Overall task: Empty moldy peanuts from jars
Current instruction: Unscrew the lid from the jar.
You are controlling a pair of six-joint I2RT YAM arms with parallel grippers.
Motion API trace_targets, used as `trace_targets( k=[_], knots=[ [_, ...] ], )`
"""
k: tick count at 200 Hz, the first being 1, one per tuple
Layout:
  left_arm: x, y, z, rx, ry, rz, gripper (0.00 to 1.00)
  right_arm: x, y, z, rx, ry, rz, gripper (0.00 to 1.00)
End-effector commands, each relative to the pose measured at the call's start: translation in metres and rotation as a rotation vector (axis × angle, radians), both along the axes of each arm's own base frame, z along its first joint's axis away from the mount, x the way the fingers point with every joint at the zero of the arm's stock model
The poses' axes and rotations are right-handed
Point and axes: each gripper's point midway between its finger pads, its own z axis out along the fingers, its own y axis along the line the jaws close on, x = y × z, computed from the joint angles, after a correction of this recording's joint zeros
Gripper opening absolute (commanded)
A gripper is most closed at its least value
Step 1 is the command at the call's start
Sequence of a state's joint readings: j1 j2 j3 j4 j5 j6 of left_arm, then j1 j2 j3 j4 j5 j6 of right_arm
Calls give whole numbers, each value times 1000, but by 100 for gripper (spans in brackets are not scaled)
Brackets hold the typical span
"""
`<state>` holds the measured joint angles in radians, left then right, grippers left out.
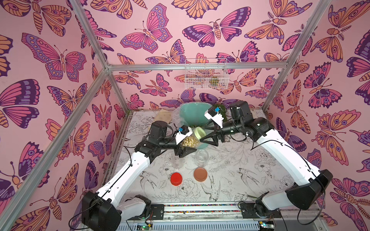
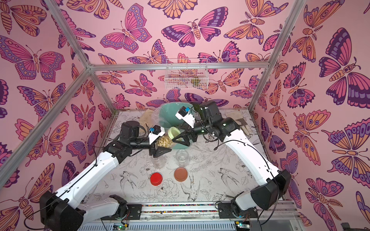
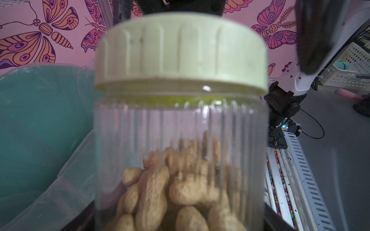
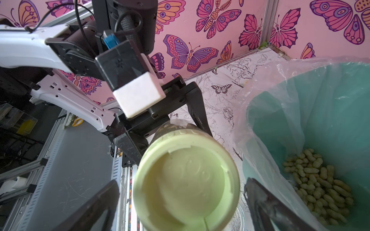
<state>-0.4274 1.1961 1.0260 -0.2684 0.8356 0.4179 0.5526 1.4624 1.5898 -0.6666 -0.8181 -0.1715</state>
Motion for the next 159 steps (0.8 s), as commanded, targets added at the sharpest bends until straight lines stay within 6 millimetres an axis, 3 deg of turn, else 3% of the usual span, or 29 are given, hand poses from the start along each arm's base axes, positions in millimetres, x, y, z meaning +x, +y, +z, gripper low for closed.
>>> trace_targets(
  k=[1, 47, 70, 93, 119, 159],
  knots=[
    [0, 0, 29, -49, -80, -7, 0, 5, -8, 27, 63, 7, -84, 99],
    [5, 2, 29, -42, -114, 29, 0, 23, -25, 39, 113, 243, -334, 99],
    [9, 4, 28, -34, -130, 47, 0, 25, -29, 21, 74, 478, -444, 99],
    [11, 5, 27, -28, -139, 56, 0, 15, -25, -2, 11, 660, -458, 99],
    [12, 5, 25, -25, -143, 65, 0, 7, -22, -15, 13, 711, -485, 99],
    [13, 4, 23, -26, -135, 63, 0, 5, -8, -15, 79, 733, -482, 99]
  ],
)
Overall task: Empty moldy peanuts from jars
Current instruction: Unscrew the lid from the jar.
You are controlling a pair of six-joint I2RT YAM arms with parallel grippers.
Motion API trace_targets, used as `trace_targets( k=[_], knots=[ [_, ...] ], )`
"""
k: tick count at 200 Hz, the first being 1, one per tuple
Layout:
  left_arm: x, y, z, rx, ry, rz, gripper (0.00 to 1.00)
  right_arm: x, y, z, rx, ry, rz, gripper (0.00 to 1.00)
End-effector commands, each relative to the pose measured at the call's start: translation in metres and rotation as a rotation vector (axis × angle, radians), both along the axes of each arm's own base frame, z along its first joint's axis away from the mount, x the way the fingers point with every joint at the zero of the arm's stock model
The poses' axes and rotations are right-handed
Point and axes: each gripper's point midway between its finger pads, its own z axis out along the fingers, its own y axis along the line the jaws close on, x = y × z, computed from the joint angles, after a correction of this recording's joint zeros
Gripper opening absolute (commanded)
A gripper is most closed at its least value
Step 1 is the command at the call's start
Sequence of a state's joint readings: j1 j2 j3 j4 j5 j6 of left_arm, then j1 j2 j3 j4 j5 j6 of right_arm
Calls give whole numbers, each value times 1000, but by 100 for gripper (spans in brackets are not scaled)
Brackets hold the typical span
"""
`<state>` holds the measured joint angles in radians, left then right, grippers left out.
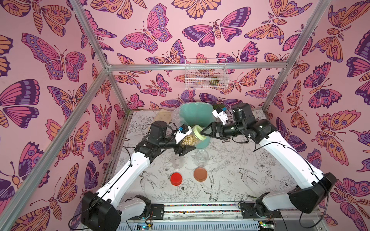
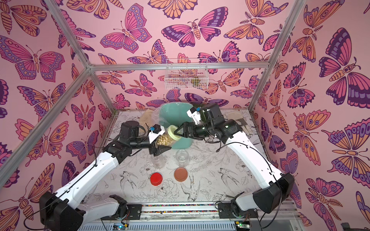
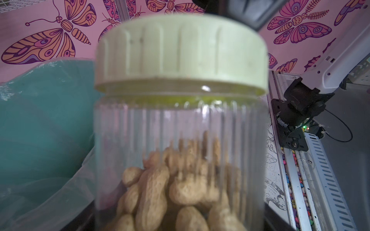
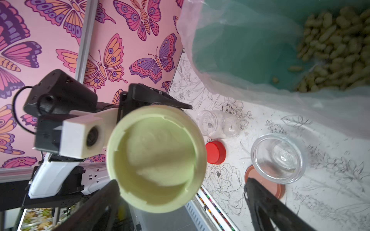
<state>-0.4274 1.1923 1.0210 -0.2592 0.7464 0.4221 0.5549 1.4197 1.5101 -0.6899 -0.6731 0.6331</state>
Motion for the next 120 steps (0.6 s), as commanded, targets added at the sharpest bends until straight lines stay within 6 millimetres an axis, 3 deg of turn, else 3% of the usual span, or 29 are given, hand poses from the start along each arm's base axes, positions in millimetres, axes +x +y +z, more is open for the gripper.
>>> trace_targets(
  k=[1, 86, 120],
  knots=[
    [0, -2, 28, -59, -107, -16, 0, -2, 9, 15, 61, 0, -36, 99],
    [2, -2, 27, -59, -102, -15, 0, 6, 27, 28, 133, -25, -15, 99],
    [2, -3, 28, -61, -101, -20, 0, 5, 30, 25, 105, -24, 8, 99]
  ],
)
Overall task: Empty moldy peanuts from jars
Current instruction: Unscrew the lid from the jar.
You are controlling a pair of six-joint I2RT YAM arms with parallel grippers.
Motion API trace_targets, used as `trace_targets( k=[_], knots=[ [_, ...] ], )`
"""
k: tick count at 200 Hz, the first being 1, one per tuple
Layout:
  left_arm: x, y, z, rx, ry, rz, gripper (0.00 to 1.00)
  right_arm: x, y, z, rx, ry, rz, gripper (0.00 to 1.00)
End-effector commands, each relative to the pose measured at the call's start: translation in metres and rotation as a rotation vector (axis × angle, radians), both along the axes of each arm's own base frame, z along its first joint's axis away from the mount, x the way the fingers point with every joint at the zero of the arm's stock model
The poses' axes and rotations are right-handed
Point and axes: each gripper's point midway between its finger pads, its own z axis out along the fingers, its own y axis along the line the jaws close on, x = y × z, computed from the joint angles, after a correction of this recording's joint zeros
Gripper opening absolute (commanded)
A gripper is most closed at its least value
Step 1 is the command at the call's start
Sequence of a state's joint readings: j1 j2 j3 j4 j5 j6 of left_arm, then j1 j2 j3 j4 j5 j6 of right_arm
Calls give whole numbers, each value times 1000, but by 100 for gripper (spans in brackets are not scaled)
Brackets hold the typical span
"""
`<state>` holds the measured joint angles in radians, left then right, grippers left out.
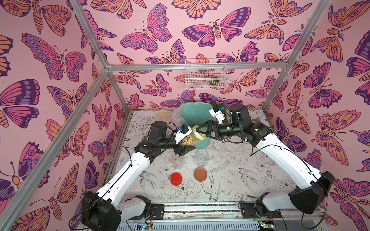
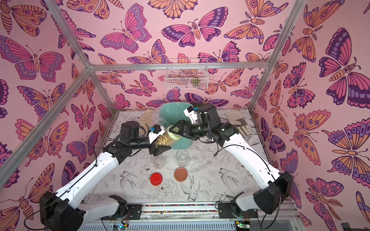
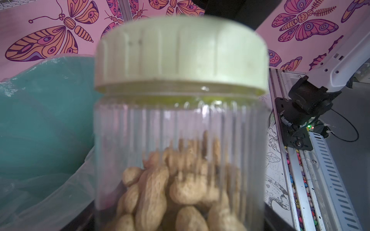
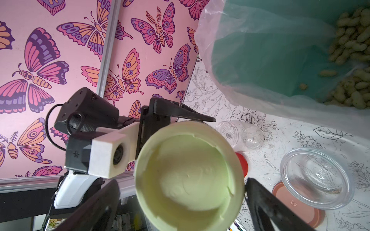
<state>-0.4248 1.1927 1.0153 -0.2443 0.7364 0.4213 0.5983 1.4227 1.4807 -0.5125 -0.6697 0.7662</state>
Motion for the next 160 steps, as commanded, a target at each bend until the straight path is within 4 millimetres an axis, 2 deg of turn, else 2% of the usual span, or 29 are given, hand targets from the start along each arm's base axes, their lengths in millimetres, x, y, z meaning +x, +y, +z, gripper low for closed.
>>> trace_targets(
  k=[1, 31, 79, 160],
  knots=[
    [-1, -4, 28, -61, -92, -32, 0, 0, 7, 8, 1, -19, 28, 99],
    [-1, -5, 28, -61, -89, -32, 0, 1, 9, 6, -23, -26, 39, 99],
    [-1, -4, 26, -56, -85, -33, 0, 4, 10, 16, -12, -86, 32, 100],
    [-1, -5, 25, -56, -74, -33, 0, 9, 2, 1, -131, -139, 9, 86]
  ],
)
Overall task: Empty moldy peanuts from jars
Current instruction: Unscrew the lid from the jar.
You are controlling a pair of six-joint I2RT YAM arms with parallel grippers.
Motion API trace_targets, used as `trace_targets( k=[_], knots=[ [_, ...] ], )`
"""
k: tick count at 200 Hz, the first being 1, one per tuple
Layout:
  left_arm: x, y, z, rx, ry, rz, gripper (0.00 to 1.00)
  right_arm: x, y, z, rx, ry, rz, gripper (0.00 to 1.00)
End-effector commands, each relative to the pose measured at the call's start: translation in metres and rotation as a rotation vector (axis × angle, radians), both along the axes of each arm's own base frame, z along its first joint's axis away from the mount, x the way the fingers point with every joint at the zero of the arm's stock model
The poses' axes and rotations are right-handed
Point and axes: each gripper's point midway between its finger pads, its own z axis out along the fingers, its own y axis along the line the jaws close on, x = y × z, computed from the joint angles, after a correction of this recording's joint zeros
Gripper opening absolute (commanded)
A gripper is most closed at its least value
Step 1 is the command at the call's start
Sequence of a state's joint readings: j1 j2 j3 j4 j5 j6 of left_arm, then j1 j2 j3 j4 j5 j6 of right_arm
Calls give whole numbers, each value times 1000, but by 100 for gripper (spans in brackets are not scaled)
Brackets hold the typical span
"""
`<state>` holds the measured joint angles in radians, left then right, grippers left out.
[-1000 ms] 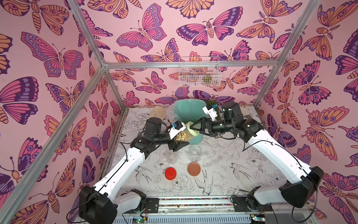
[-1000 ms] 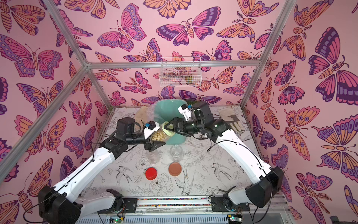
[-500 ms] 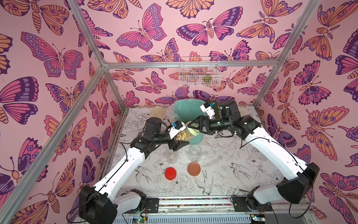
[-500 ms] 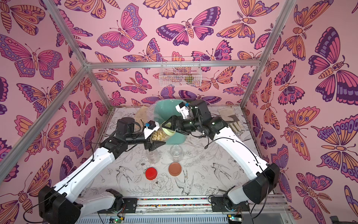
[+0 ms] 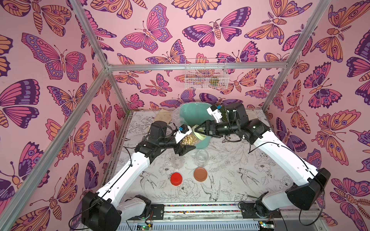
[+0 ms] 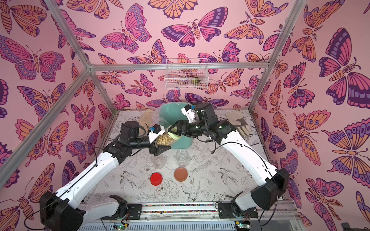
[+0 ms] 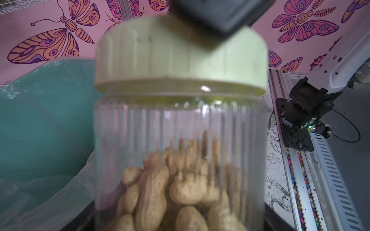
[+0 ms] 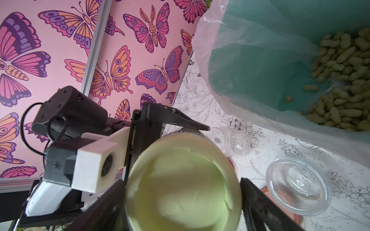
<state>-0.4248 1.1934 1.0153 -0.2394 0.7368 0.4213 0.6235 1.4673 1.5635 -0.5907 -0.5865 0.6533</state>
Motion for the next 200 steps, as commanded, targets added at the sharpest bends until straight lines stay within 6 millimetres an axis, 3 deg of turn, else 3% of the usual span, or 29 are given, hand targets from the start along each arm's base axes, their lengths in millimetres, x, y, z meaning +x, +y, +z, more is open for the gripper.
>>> trace_targets(
  k=[1, 40, 157, 200],
  knots=[
    [-1, -5, 25, -54, -70, -34, 0, 1, -2, 2, -47, -48, 6, 86],
    [-2, -5, 24, -55, -62, -38, 0, 2, -1, 3, -57, -63, 18, 92],
    [-2, -5, 20, -51, -54, -35, 0, -2, 8, 7, -43, -52, 71, 95],
    [-2, -5, 20, -51, -53, -36, 0, -1, 10, 7, -53, -62, 74, 86]
  ],
)
